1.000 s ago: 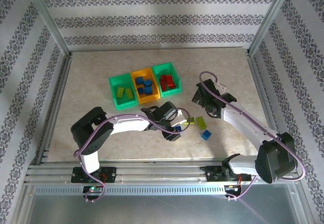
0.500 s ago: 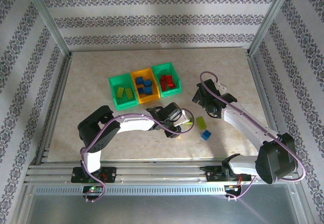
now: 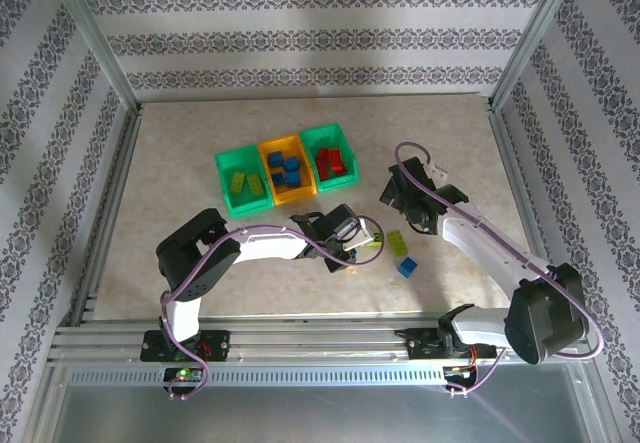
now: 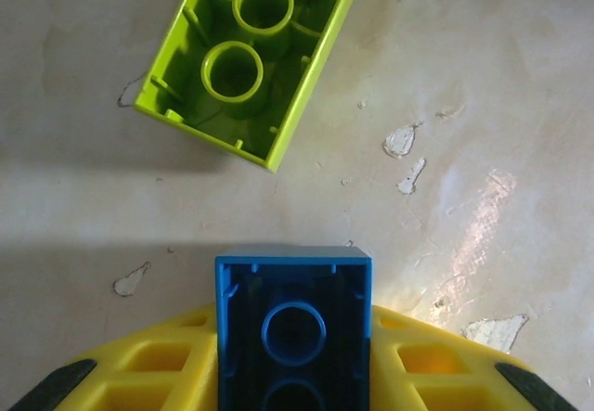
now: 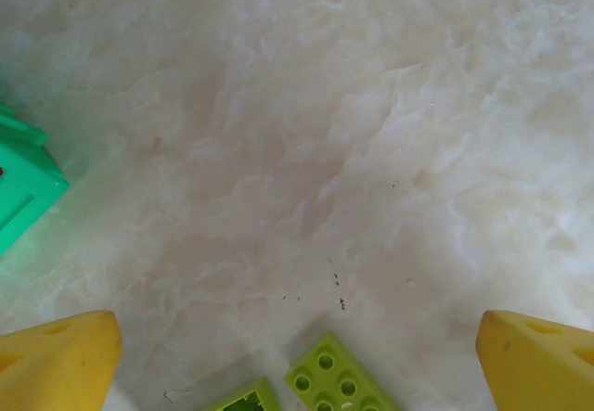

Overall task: Sort the legos into containers by color
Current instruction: Pick up the lego from the middle-left of the table, then place the lego in the container.

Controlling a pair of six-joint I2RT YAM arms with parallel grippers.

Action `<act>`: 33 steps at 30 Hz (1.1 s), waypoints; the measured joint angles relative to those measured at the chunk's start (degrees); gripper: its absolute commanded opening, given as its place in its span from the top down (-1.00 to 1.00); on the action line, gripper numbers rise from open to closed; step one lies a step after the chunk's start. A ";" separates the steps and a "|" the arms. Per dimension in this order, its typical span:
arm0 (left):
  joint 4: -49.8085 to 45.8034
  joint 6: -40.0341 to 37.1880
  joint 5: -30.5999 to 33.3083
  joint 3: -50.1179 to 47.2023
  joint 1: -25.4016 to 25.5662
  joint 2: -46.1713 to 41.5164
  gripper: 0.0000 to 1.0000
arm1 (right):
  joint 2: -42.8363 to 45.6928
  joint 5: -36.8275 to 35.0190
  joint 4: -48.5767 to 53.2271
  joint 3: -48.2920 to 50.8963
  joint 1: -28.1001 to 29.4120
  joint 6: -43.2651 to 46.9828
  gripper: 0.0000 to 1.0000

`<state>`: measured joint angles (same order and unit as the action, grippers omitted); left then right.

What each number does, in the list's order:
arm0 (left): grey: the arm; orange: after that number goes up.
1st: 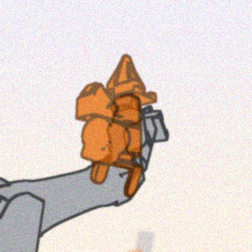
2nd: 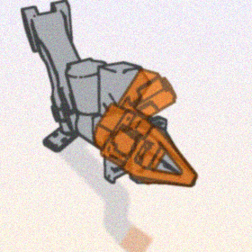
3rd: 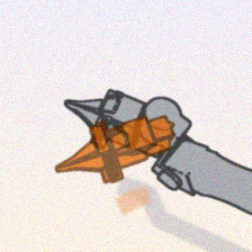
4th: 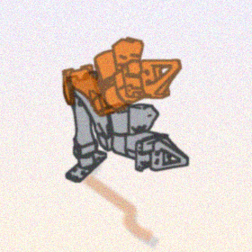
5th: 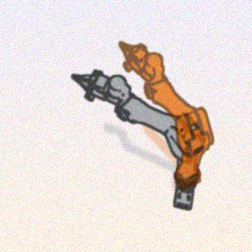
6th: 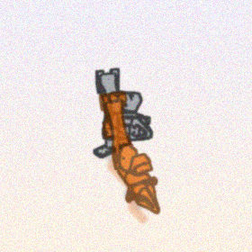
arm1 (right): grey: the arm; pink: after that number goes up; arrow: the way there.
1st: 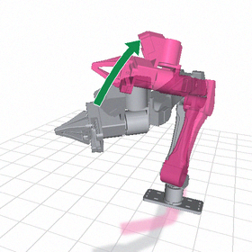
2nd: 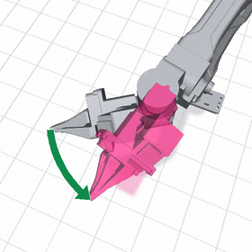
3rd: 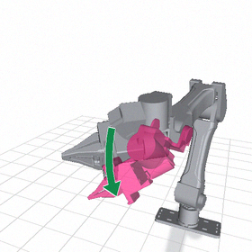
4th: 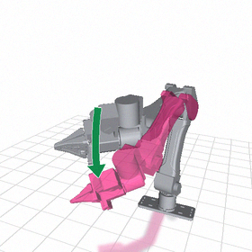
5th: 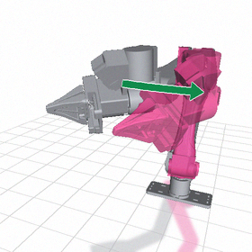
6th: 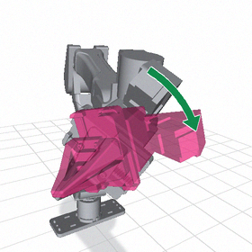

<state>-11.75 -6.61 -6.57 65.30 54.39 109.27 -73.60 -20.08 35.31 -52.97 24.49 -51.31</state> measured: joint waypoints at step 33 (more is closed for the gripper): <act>-3.45 10.62 14.14 4.20 -17.33 -11.52 0.61 | 0.50 0.92 -0.44 0.00 0.00 0.00 -0.97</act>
<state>-15.20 4.01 7.57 69.49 37.06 97.76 -73.10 -19.16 34.87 -52.97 24.49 -51.31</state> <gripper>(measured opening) 0.321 0.983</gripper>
